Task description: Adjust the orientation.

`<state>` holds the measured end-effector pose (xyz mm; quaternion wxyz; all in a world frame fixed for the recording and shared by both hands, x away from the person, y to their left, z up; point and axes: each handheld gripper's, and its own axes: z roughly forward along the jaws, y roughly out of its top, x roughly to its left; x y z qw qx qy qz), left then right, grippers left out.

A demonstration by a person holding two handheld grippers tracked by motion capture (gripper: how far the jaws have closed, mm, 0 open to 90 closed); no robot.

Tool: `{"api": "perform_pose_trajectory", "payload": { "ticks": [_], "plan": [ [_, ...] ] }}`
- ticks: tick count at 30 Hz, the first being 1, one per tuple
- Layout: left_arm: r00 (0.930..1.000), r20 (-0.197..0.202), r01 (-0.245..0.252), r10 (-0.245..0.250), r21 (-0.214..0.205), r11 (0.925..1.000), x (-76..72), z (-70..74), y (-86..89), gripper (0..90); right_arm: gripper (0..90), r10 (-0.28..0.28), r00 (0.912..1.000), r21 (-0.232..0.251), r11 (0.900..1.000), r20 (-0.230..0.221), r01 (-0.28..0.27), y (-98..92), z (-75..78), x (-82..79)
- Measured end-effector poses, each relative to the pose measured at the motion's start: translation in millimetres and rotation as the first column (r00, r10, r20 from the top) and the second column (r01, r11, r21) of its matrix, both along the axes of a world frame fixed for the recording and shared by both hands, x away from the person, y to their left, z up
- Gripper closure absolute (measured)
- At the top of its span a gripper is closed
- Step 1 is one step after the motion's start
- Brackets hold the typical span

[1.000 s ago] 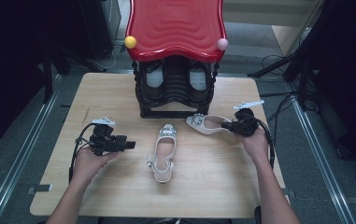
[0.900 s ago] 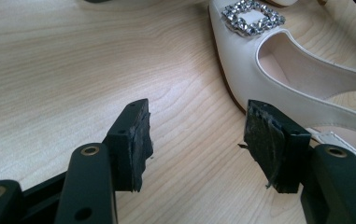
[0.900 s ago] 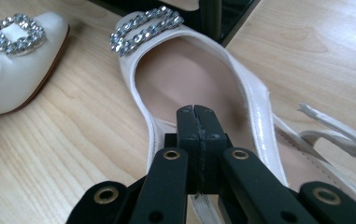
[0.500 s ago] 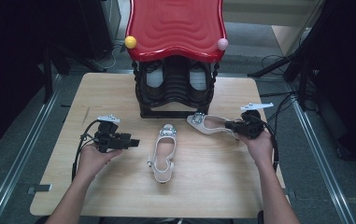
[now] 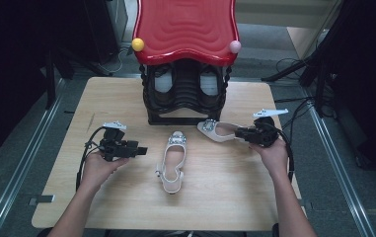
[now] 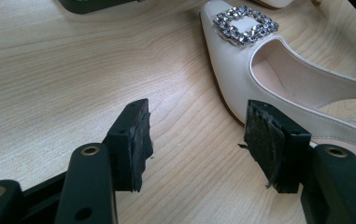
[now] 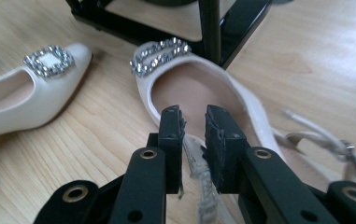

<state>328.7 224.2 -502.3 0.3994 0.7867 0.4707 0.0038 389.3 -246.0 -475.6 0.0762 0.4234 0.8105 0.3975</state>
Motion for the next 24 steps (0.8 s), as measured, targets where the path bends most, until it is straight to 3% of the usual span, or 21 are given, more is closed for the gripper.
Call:
{"api": "perform_pose_trajectory", "payload": {
  "ticks": [4,8,17,24],
  "plan": [
    [1.0,-0.004,0.002,-0.002,0.003,1.0,-0.2,-0.2,-0.1,41.3,77.3,0.031,0.9989,-0.019,0.9993,-0.035,-0.031,6.8,-10.4,4.0],
    [1.0,-0.004,0.003,-0.003,0.009,1.0,-1.4,0.2,-1.0,41.3,75.1,0.042,0.9982,-0.043,0.9981,-0.042,-0.044,13.7,-17.2,7.0],
    [1.0,-0.003,0.007,-0.007,0.013,0.9999,-2.2,0.6,-1.4,41.3,77.1,0.041,0.9983,-0.041,0.9982,-0.041,-0.042,17.8,-22.7,10.8],
    [1.0,-0.005,0.002,-0.002,0.011,0.9999,-2.0,0.3,-0.4,41.3,82.1,0.041,0.9958,-0.045,0.998,-0.082,-0.045,17.4,-21.1,11.6]
  ]
}}
